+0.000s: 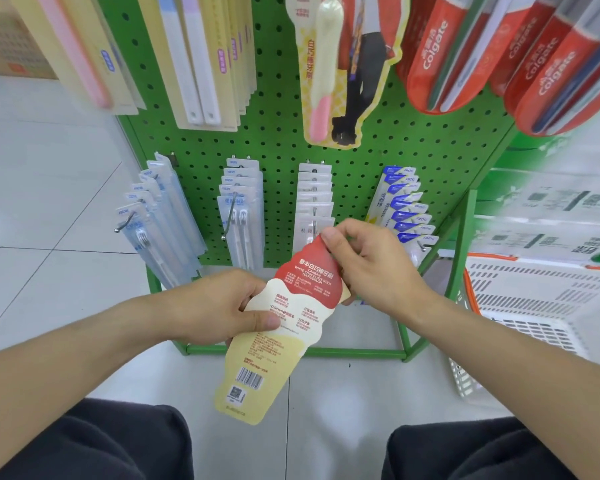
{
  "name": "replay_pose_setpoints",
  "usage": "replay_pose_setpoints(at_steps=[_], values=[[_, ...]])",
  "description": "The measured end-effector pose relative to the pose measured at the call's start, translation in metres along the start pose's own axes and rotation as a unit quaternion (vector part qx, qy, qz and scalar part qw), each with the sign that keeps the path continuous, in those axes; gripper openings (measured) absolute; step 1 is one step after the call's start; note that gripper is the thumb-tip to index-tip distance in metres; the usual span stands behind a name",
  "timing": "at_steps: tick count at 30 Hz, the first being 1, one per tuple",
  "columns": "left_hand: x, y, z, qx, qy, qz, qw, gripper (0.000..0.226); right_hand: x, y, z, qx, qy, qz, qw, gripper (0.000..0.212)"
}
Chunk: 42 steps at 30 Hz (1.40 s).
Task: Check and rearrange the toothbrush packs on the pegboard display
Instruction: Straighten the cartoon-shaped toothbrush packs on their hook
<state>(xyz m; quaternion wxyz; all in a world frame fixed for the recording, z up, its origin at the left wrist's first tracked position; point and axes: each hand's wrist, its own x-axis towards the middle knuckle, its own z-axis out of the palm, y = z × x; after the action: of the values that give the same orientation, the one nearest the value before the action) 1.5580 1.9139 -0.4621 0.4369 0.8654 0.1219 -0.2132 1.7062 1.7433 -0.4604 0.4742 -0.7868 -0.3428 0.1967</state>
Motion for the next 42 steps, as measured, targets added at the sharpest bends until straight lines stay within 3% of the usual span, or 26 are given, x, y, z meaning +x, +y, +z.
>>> replay_pose_setpoints(at_steps=[5,7,9,11,14,17,21,23,25,27,29,32,37,42], values=[[0.000,-0.002,-0.006,0.075,0.088,-0.003,0.993,0.032,0.002,0.003,0.000,0.054,-0.001,0.024,0.998,0.034],[-0.004,0.002,-0.004,0.105,0.117,-0.009,0.988,0.062,0.003,0.003,-0.003,0.091,0.014,0.042,0.995,0.034],[-0.009,0.008,0.002,0.177,0.110,0.005,0.978,0.109,0.004,0.002,-0.008,0.117,0.041,0.051,0.991,0.035],[-0.015,0.013,0.014,0.290,0.114,0.025,0.950,0.126,0.005,0.001,-0.016,0.151,0.074,0.058,0.984,0.036],[-0.012,0.015,0.025,0.365,0.166,0.025,0.916,0.110,0.005,0.000,-0.030,0.203,0.107,0.073,0.971,0.039],[-0.008,0.019,0.023,0.353,0.228,0.041,0.907,0.094,0.000,-0.003,-0.038,0.251,0.134,0.061,0.957,0.045],[-0.015,0.032,0.010,0.195,0.300,0.085,0.930,0.067,-0.010,-0.014,-0.042,0.315,0.193,0.008,0.929,0.052],[-0.017,0.030,0.004,0.131,0.334,0.141,0.923,0.059,-0.014,-0.019,-0.042,0.311,0.205,-0.033,0.927,0.047],[-0.018,0.034,0.003,0.032,0.343,0.197,0.918,0.052,-0.018,-0.023,-0.040,0.306,0.180,-0.067,0.932,0.050],[-0.017,0.045,0.003,-0.136,0.299,0.247,0.912,0.036,-0.021,-0.025,-0.035,0.276,0.131,-0.103,0.947,0.042],[-0.016,0.057,0.001,-0.241,0.297,0.286,0.879,0.030,-0.023,-0.025,-0.026,0.230,0.076,-0.137,0.961,0.035],[-0.013,0.075,0.000,-0.301,0.352,0.324,0.825,0.029,-0.023,-0.030,-0.009,0.182,0.035,-0.162,0.969,0.025],[-0.007,0.102,-0.002,-0.332,0.437,0.347,0.761,0.022,-0.011,-0.055,0.013,0.248,0.147,-0.182,0.940,0.013],[-0.009,0.111,-0.001,-0.343,0.485,0.349,0.725,0.026,-0.004,-0.070,0.011,0.245,0.193,-0.208,0.927,0.009]])
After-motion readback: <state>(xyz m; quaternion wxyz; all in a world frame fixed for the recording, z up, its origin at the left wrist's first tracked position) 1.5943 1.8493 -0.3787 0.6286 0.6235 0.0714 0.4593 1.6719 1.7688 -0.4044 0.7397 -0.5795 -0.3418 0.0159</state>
